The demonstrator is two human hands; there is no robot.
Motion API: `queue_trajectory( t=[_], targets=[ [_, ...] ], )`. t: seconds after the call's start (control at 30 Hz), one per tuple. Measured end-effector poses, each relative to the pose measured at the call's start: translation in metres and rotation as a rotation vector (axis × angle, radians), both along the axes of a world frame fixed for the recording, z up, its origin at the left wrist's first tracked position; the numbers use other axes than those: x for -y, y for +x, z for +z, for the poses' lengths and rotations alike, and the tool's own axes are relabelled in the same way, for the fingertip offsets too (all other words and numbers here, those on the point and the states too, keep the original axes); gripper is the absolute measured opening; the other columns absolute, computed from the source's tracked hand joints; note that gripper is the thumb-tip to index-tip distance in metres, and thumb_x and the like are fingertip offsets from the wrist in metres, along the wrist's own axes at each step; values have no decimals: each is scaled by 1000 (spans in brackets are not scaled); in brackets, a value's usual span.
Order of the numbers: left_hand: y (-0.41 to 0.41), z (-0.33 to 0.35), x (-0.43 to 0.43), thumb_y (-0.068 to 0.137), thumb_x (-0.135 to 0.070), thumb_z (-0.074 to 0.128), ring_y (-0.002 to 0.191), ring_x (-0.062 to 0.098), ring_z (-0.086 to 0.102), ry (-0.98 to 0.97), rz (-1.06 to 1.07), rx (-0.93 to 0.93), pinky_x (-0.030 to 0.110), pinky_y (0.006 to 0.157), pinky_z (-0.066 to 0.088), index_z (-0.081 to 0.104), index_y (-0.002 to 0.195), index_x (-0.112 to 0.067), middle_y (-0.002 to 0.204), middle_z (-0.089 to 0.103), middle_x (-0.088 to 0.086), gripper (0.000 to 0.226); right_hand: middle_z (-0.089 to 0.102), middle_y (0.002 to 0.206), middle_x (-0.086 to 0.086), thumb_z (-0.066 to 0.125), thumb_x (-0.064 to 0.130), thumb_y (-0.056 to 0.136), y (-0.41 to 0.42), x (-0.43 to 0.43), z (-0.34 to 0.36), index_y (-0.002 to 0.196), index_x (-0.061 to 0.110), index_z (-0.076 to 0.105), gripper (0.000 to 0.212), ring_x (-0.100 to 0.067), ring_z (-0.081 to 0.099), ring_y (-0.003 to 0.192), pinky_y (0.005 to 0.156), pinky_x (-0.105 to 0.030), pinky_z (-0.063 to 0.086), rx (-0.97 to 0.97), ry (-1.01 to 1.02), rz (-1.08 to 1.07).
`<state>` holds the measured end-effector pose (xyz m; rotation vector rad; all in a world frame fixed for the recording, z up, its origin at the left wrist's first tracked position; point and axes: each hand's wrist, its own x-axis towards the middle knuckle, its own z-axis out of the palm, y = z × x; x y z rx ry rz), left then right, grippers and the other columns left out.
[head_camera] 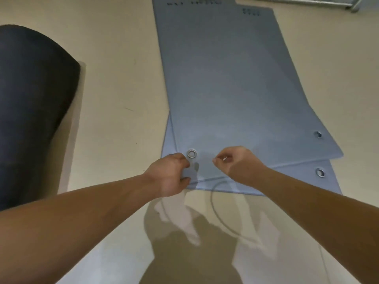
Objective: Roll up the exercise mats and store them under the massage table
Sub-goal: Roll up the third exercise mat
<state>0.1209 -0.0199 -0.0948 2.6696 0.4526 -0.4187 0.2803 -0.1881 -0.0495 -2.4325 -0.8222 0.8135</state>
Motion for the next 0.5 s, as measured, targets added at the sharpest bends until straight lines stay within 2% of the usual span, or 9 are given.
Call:
queue_trajectory(
  t=[0.1,0.2,0.23,0.3,0.4,0.43,0.5],
  targets=[
    [29,-20,15,97,-51,58,136,28,47,123,-126,-37,44,99,51,54,141,-18,148,45,2,55,72,83,-4,74,30,94,12,29,-10,91,16,77,14,-29,70,80,83,-37,58,-59,22,-44],
    [59,-31,25,89,-72,59,140,27,38,205,-171,-95,49,103,49,41,149,-19,148,40,6,82,70,84,-3,72,30,96,19,47,-14,93,18,75,13,-24,63,69,68,-28,49,-86,-5,-56],
    [68,-31,27,86,-76,59,138,29,38,236,-176,-130,49,101,50,38,150,-20,147,39,7,88,69,84,-1,71,31,97,20,53,-16,92,20,74,12,-19,61,65,67,-26,47,-93,-9,-59],
    [81,-30,29,85,-80,58,132,32,40,322,-224,-197,46,93,53,34,151,-18,145,40,11,94,72,86,1,70,33,98,23,65,-18,90,25,72,12,-20,67,69,70,-27,51,-124,-16,-69],
    [89,-25,35,97,-69,50,126,37,45,427,-337,-230,43,80,47,30,154,-9,142,45,20,85,76,90,-2,69,33,98,28,81,-16,91,24,73,13,-27,74,82,77,-31,56,-141,-24,-74],
    [89,-23,41,101,-61,47,124,39,47,468,-352,-225,42,76,42,31,152,-4,139,48,23,78,77,91,-2,69,33,99,30,86,-15,92,22,73,13,-27,75,83,77,-29,56,-141,-24,-85],
    [90,-22,54,105,-48,44,121,38,53,527,-345,-203,40,79,39,39,144,-2,134,55,25,61,75,95,2,69,34,99,37,92,-11,98,24,71,10,-22,72,80,69,-17,52,-127,-36,-97]
  ],
)
